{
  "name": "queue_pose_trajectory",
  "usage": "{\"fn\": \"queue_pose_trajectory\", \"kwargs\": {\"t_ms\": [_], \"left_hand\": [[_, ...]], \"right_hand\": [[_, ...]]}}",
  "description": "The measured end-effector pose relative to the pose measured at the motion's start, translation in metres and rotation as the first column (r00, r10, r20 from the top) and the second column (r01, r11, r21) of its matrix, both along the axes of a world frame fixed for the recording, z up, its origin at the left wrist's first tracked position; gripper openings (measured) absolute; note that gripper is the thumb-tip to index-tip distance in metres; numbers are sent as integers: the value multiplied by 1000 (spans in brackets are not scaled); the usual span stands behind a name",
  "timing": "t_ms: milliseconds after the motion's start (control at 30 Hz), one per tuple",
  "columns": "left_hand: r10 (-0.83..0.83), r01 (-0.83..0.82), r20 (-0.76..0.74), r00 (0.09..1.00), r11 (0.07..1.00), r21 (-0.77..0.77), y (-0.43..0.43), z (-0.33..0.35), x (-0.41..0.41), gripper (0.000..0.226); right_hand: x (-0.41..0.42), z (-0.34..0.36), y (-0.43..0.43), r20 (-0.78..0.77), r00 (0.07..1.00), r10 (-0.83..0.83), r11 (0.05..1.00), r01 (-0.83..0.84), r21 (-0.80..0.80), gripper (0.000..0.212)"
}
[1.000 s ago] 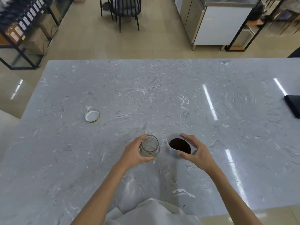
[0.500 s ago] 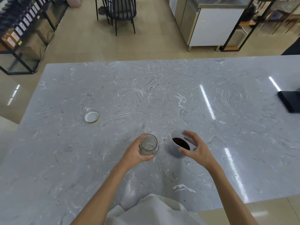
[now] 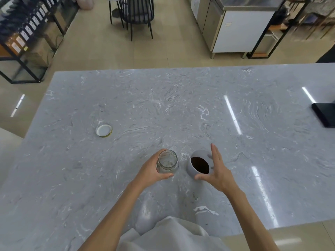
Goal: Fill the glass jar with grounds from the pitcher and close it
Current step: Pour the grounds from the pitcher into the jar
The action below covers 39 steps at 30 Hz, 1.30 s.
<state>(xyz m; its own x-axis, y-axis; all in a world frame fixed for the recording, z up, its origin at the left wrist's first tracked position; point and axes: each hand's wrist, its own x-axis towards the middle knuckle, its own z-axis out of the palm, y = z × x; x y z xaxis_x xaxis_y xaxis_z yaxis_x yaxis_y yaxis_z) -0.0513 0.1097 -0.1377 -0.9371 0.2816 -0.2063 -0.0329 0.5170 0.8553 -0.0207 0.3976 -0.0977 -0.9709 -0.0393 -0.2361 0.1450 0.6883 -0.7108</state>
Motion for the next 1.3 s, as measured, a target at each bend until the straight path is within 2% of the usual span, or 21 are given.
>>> {"fn": "queue_pose_trajectory", "kwargs": {"t_ms": [67,133,267,333,467,533,633,767,933,1200,1267,1300], "left_hand": [[-4,4,2,1000,1000,2,0,0,0,94],[-2,2,2,1000,1000,2,0,0,0,94],[3,-3,3,1000,1000,4,1,3,0,89],[4,-4,4,1000,1000,0,1,5,1,88],[-4,4,3,1000,1000,9,2,12,0,87],[-11,11,7,1000,1000,14,2,14,-3,86],[-32,32,-14,999,999,-1,2,22,-8,86],[-53,52,-78,996,999,-9,5,54,-25,86],[-59,60,-180,982,998,1,16,101,-39,82],[-74,71,-226,971,997,-21,20,138,-35,81],[-69,61,-235,969,997,-40,21,149,-32,80],[-70,57,-242,968,997,-59,23,155,-30,79]], "right_hand": [[1,-3,-7,-16,995,-99,995,99,-33,116],[-2,-5,-9,-43,992,-118,993,117,-36,103],[-7,-2,-7,-42,997,-70,998,70,3,109],[-8,-3,-7,-29,998,-58,998,58,-28,101],[-10,-8,-4,-16,993,-114,972,108,-207,86],[-14,-4,0,33,983,-180,924,181,-337,85],[-25,21,9,55,981,-187,904,194,-380,90],[-44,80,20,-75,995,-64,954,39,-297,77],[-54,139,12,-141,977,161,976,-179,-125,79],[-70,183,16,-159,945,286,953,-298,-53,65],[-78,205,14,-151,924,350,937,-346,54,66],[-84,217,11,-151,905,397,913,-374,161,67]]}}
